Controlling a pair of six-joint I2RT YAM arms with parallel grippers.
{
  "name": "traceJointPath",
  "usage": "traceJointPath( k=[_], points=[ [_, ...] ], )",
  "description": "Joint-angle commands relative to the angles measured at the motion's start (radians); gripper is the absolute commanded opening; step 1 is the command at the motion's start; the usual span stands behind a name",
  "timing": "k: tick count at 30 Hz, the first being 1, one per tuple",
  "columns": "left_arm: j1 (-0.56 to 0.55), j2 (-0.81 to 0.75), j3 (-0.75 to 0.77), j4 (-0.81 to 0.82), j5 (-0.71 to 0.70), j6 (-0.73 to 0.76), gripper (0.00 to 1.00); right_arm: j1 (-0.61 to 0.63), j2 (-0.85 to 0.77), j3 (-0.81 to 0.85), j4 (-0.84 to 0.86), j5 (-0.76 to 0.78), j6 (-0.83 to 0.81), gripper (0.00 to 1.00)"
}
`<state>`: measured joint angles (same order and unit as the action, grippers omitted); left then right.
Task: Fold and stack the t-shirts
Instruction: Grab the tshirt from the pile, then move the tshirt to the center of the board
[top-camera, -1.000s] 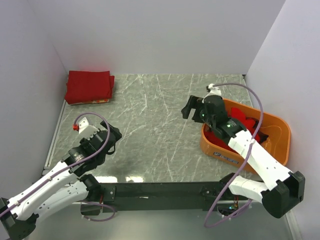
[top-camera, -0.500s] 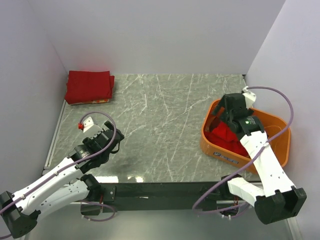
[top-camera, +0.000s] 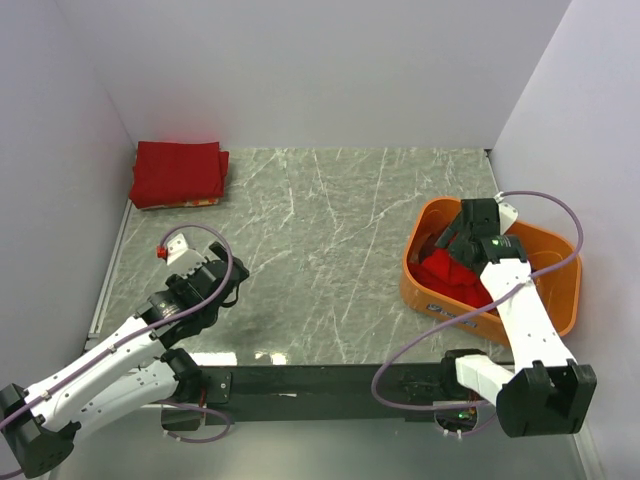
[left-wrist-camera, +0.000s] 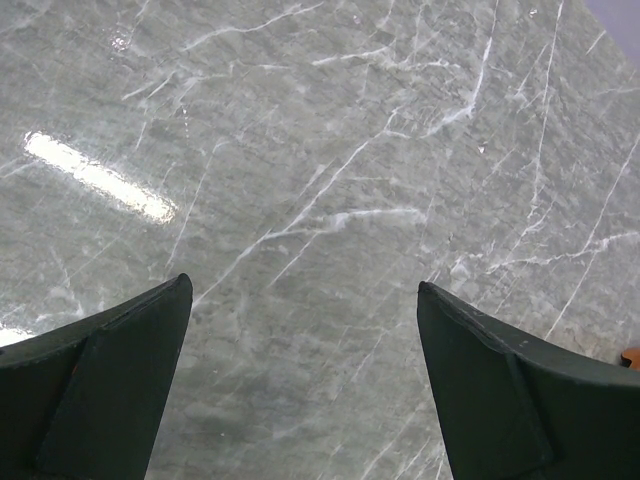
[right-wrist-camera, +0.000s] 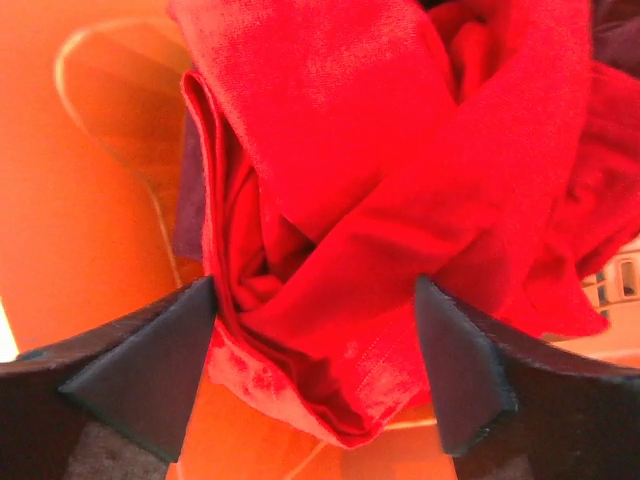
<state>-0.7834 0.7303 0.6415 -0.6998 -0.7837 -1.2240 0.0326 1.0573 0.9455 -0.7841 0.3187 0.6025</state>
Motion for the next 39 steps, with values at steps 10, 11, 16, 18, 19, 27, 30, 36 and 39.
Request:
traceJointPath(
  k=[10, 11, 16, 18, 19, 27, 30, 36, 39],
  points=[
    [-0.004, -0.015, 0.003, 0.020, -0.028, 0.004, 0.99, -0.014, -0.052, 0.007, 0.042, 0.034, 0.003, 0.00],
    [-0.004, -0.015, 0.000, 0.034, -0.026, 0.009, 0.99, -0.016, -0.063, 0.015, 0.040, 0.040, -0.001, 0.00],
    [-0.005, -0.028, -0.005, 0.046, -0.029, 0.003, 0.99, -0.014, -0.138, 0.116, 0.009, 0.094, -0.007, 0.00],
    [-0.004, -0.034, -0.008, 0.054, -0.028, 0.003, 0.99, -0.016, -0.157, 0.175, 0.009, 0.123, -0.007, 0.00],
    [-0.004, -0.037, -0.009, 0.052, -0.026, -0.003, 0.99, -0.016, -0.169, 0.197, 0.011, 0.125, -0.007, 0.00],
    [-0.004, -0.049, -0.016, 0.062, -0.037, -0.022, 0.99, -0.016, -0.160, 0.478, 0.051, 0.065, -0.072, 0.00],
    [-0.004, -0.055, -0.019, 0.048, -0.045, -0.046, 0.99, -0.014, -0.097, 0.608, 0.048, 0.034, -0.127, 0.00],
    [-0.004, -0.075, -0.025, 0.046, -0.032, -0.051, 0.99, -0.016, 0.033, 0.881, 0.071, -0.053, -0.214, 0.00],
    [-0.004, -0.083, -0.028, 0.057, -0.019, -0.040, 0.99, -0.011, 0.110, 1.011, 0.098, -0.209, -0.242, 0.00]
  ],
)
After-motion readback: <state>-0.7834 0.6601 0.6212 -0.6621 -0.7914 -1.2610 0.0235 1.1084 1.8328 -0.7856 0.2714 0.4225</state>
